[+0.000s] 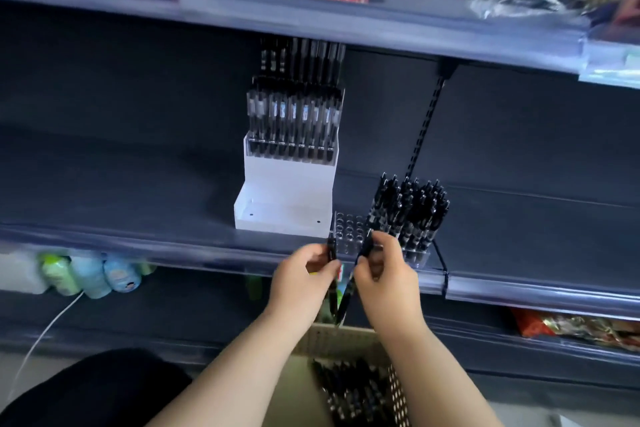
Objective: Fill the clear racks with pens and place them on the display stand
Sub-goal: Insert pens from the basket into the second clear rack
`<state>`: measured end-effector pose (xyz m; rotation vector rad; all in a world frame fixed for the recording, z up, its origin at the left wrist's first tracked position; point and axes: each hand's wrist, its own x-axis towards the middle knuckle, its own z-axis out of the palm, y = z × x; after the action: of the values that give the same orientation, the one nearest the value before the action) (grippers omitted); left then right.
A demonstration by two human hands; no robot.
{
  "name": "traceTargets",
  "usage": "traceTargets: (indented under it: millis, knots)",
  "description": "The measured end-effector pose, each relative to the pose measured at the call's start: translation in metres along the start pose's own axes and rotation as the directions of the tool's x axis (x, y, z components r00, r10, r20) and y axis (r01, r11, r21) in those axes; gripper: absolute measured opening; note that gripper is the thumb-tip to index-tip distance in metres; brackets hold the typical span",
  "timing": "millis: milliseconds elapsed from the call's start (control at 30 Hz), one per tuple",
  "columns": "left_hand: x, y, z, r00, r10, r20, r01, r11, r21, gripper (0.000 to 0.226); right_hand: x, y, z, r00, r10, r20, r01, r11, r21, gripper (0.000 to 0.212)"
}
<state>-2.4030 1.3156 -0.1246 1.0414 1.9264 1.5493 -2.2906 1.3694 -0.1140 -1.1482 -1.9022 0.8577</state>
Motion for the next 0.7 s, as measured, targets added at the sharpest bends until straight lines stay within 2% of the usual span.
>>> traceTargets:
  millis: [167,300,433,533,700]
  knots:
    - [0.034,0.045,-0.012,0.983,0.186,0.002,-0.186,0.981,0.048,0.021,0.038,-0.035,-0.040,0.973,-0.173,-0.150,0.169,0.985,-0.038,0.027]
    - [0.066,0.067,-0.008,0.959,0.283,0.014,-0.284,0.958,0.044,0.022,0.079,-0.047,-0.061,0.951,-0.223,-0.213,0.207,0.974,-0.092,0.025]
    - [0.088,0.068,0.003,0.955,0.298,0.016,-0.297,0.954,-0.025,0.020,0.110,-0.037,-0.065,0.954,-0.202,-0.222,0.170,0.973,-0.155,0.023]
    - [0.097,0.059,0.008,0.959,0.285,0.002,-0.284,0.957,-0.055,0.017,0.119,-0.026,-0.059,0.965,-0.177,-0.195,0.152,0.979,-0.136,0.018]
    - [0.110,0.047,0.012,0.965,0.262,0.002,-0.261,0.960,-0.104,0.016,0.126,-0.019,-0.047,0.969,-0.202,-0.141,0.157,0.947,-0.282,0.011]
